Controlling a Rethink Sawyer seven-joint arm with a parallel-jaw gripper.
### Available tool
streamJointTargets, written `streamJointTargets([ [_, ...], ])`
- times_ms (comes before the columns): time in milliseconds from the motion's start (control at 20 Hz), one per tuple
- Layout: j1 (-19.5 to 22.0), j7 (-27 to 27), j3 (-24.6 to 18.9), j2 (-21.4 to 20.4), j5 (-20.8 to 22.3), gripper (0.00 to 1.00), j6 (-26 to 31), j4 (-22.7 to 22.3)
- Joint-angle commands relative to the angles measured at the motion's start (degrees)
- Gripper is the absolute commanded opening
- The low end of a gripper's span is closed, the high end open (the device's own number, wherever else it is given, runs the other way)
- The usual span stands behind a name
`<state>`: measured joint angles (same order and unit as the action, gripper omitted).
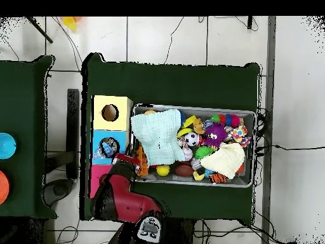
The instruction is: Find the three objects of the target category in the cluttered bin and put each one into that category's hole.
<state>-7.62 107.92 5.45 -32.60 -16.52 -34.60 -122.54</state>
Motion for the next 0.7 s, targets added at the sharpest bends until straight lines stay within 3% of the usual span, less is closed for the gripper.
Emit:
streamJointTargets([
  [50,-1.1,13.7,-4.9,-3.1,-2.9,0.00,3.2,2.5],
  [700,-1.8,13.0,-3.7,-5.4,-3.1,0.00,4.5,1.1],
])
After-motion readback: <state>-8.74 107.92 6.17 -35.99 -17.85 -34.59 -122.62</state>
